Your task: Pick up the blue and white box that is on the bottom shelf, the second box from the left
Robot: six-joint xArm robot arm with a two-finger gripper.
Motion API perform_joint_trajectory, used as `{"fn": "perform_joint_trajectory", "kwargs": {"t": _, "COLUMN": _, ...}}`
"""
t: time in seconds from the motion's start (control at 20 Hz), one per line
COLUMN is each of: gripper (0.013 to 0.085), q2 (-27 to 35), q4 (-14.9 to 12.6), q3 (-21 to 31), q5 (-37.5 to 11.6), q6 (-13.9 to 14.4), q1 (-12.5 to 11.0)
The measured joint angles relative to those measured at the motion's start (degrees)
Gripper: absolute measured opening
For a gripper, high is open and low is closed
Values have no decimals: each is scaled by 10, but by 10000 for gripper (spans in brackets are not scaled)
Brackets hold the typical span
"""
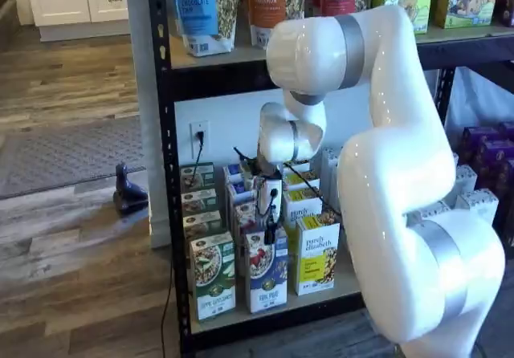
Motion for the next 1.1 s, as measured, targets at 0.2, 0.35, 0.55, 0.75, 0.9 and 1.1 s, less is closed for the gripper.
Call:
{"fn": "perform_joint_trajectory", "kwargs": {"t": 0.2, "gripper": 850, "q2": -3, "q4": 4, "q3": -10, "q5": 19, "q6": -3, "q1": -1}}
{"fn": "perform_joint_trajectory", "kwargs": {"t": 0.35, "gripper": 850, "q2": -3, "q4": -2, "q3": -15, "q5": 24, "q6": 3, "q1": 0}}
{"fn": "perform_joint_trajectory", "kwargs": {"t": 0.55, "gripper": 850, "q2": 7, "q4": -11, "q3": -28, "q5": 33, "q6": 11, "q1": 1}}
{"fn": "perform_joint_trajectory", "kwargs": {"t": 0.75, "gripper": 850, "q2": 26, "q4": -22, "q3": -47, "q5": 40, "q6": 22, "q1": 2}}
{"fn": "perform_joint_trajectory", "kwargs": {"t": 0.9, "gripper": 850, "q2": 43, "q4": -32, "q3": -63, "q5": 41, "q6": 31, "q1": 3}}
{"fn": "perform_joint_trajectory", "kwargs": {"t": 1.1, "gripper": 850, "q2": 60, "q4": -41, "q3": -76, "q5": 40, "q6": 38, "q1": 2}}
